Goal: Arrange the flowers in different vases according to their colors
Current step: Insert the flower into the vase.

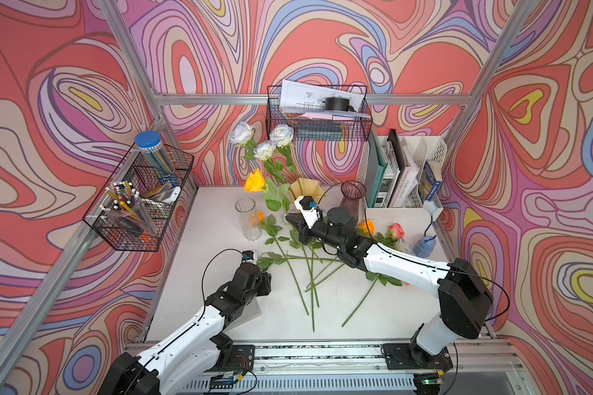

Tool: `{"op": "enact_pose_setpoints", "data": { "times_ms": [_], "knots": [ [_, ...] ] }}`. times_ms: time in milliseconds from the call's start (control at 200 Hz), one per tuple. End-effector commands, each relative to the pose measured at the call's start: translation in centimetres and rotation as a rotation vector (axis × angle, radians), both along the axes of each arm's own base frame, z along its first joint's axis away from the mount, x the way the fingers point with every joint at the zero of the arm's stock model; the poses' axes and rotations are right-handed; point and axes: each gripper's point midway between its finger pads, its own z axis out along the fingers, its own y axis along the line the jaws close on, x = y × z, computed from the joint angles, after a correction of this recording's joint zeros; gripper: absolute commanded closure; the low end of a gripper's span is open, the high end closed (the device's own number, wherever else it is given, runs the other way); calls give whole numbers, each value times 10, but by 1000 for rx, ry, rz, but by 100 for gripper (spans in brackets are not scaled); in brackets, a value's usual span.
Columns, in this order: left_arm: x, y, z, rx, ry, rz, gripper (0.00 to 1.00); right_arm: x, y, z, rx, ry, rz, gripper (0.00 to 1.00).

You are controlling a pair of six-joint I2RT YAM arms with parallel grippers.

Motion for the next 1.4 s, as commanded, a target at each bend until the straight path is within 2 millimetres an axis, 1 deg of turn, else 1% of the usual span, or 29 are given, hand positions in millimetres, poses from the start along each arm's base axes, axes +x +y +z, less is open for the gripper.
{"op": "enact_pose_setpoints", "data": {
  "times_ms": [0, 65, 105, 145, 185, 250, 315, 411, 501, 586, 641, 726, 801, 861, 931, 1042, 1117, 1252, 1327, 1397],
  "knots": [
    [-1, 0, -4, 10, 0, -14, 49, -7, -3, 33, 92, -93, -7, 100],
    [-1, 1, -4, 8, -2, -13, 49, -11, -7, 50, 133, -119, -11, 100],
    [-1, 0, -4, 9, -1, -14, 49, -15, -11, 64, 161, -142, -17, 100],
    [-1, 0, -4, 9, -2, -14, 49, -17, -20, 80, 193, -168, -43, 100],
    [-1, 1, -4, 8, -2, -14, 49, -19, -32, 96, 227, -196, -84, 100],
    [-1, 0, -3, 6, -2, -14, 49, -23, -61, 126, 289, -259, -174, 100],
    [-1, 0, -4, 5, -2, -15, 49, -20, -88, 149, 302, -298, -265, 100],
    [-1, 0, -4, 5, -1, -20, 49, -5, -129, 171, 349, -323, -363, 100],
    [-1, 0, -4, 6, 0, -20, 49, 20, -173, 190, 426, -335, -462, 100],
    [-1, -2, -5, 6, 4, -26, 49, 39, -210, 211, 495, -380, -550, 100],
    [-1, -2, -4, 7, 4, -29, 49, 52, -229, 222, 539, -398, -591, 100],
    [-1, -2, -5, 7, 5, -29, 49, 73, -253, 230, 596, -404, -637, 100],
    [-1, -2, -5, 8, 6, -29, 49, 92, -263, 230, 611, -399, -664, 100],
    [-1, -2, -5, 8, 5, -28, 49, 105, -266, 224, 604, -403, -685, 100],
    [-1, -2, -5, 8, 7, -28, 49, 120, -270, 211, 591, -395, -712, 100],
    [-1, -3, -6, 8, 9, -32, 49, 142, -283, 189, 594, -373, -746, 100],
    [0, -4, -5, 6, 7, -35, 49, 154, -283, 171, 576, -359, -755, 100],
    [0, -4, -7, 10, 14, -36, 49, 166, -283, 141, 542, -383, -781, 100],
    [0, -4, -8, 11, 17, -40, 49, 169, -281, 130, 522, -382, -780, 100],
    [0, -4, -7, 10, 15, -37, 49, 167, -276, 123, 510, -375, -749, 100]
  ]
}}
